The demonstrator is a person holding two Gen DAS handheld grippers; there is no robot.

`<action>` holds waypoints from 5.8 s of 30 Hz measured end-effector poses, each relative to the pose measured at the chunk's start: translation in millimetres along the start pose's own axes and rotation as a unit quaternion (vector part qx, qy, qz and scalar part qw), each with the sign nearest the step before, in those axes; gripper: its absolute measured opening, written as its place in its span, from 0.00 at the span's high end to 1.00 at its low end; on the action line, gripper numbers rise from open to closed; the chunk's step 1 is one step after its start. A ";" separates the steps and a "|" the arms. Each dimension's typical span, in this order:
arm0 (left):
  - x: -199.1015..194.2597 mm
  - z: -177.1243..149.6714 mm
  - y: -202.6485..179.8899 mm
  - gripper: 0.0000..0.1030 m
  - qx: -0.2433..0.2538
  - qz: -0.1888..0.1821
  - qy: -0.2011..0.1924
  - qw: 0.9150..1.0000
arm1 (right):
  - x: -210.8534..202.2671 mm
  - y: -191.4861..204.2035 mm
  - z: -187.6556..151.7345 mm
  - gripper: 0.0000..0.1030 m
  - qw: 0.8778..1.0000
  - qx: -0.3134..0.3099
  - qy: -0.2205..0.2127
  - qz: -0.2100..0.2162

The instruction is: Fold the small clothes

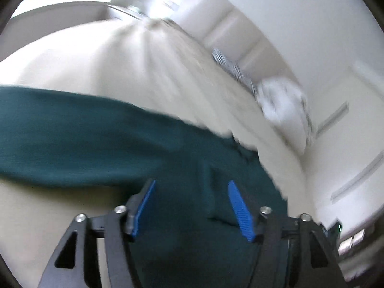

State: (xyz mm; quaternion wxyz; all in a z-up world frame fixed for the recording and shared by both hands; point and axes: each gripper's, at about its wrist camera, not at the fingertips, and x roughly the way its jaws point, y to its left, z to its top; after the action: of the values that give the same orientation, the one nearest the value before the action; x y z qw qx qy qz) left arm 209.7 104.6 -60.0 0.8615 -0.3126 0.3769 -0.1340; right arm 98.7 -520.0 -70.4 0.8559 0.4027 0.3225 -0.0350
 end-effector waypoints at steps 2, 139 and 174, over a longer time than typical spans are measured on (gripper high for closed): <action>-41.7 5.6 39.3 0.30 -0.053 0.013 -0.043 0.998 | -25.8 32.8 -9.4 0.49 0.998 -0.048 -0.043 -0.004; 87.1 9.8 -14.2 0.74 0.166 0.051 0.103 0.979 | 96.2 61.1 -29.2 0.89 0.984 -0.089 0.152 0.011; -47.2 -42.8 -7.5 0.27 0.157 0.033 0.088 0.983 | -78.9 9.1 -40.5 0.48 0.994 -0.027 0.090 0.051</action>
State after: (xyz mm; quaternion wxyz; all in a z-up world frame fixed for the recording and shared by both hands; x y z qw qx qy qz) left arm 146.2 102.2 -50.8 0.8675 -0.1477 0.4355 -0.1899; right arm 18.1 -500.8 -37.5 0.8349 0.3965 0.3779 0.0540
